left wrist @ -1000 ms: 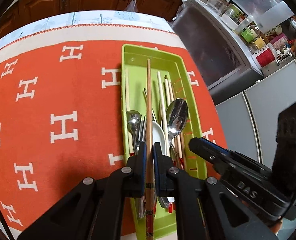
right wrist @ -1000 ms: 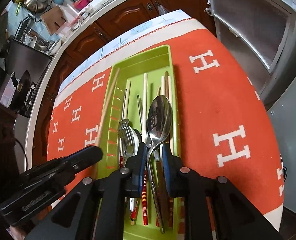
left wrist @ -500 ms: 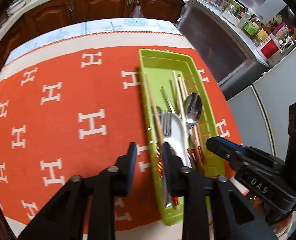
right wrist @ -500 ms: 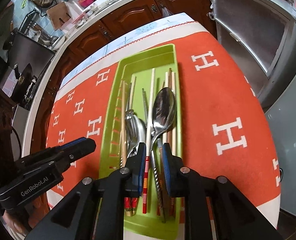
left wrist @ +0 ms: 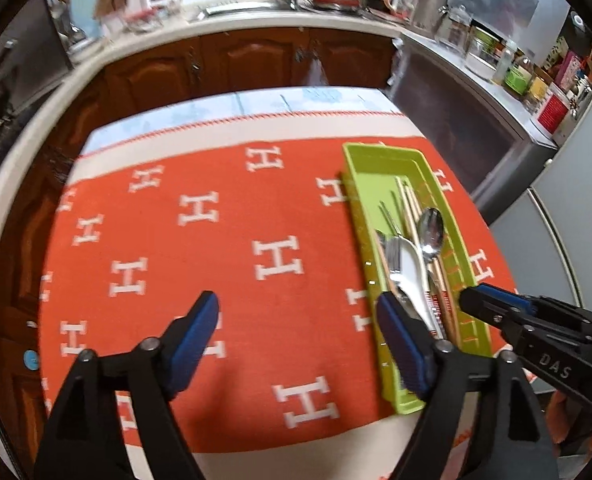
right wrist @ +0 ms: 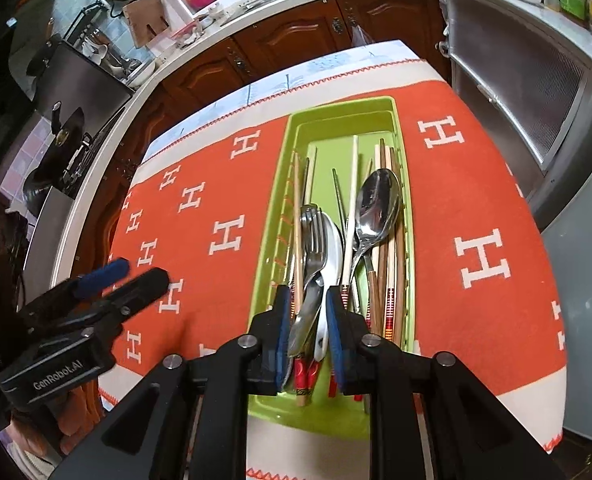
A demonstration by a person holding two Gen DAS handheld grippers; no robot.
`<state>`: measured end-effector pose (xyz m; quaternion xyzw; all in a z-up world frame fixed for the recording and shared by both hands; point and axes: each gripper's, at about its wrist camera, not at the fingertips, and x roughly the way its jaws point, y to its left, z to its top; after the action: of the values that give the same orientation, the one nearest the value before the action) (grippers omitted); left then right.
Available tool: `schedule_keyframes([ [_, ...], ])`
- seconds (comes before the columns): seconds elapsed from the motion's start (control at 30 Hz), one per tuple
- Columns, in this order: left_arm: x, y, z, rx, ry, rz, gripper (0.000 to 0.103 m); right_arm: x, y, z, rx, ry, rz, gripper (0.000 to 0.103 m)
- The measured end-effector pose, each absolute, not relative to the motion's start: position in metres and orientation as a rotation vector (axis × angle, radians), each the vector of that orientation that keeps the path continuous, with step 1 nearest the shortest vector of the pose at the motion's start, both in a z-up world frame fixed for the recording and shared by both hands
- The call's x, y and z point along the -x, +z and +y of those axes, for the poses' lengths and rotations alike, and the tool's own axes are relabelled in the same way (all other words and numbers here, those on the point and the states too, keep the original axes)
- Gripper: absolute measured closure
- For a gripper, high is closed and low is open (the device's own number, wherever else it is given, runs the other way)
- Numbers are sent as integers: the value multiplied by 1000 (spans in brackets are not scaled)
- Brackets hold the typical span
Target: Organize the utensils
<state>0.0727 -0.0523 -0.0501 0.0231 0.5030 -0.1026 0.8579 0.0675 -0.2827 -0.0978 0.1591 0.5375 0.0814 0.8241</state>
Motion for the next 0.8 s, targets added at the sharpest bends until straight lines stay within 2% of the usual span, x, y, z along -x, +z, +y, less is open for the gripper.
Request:
schedule_keyframes([
  [0.07,-67,-44,-45,-65,-180,1030,9,-61,-90,-279,-321,167,1128,75],
  [0.17,-56,-33,-37,-109,-112,982,4,-52,-75,-275,-295,161,1099,69],
  [0.4,-30,-4,-19,-111,-69,882,1,-31,-36,-258,-254,162,1036,64],
  [0.47,-23,4,-12,-95,-63,848,1,-27,-22,-250,-241,161,1014,54],
  [0.53,-17,10,-8,-102,-46,822,1,-20,-9,-243,-224,163,978,49],
  [0.8,-17,15,13,-5,-43,916,1,-2,25,-211,-186,192,914,48],
])
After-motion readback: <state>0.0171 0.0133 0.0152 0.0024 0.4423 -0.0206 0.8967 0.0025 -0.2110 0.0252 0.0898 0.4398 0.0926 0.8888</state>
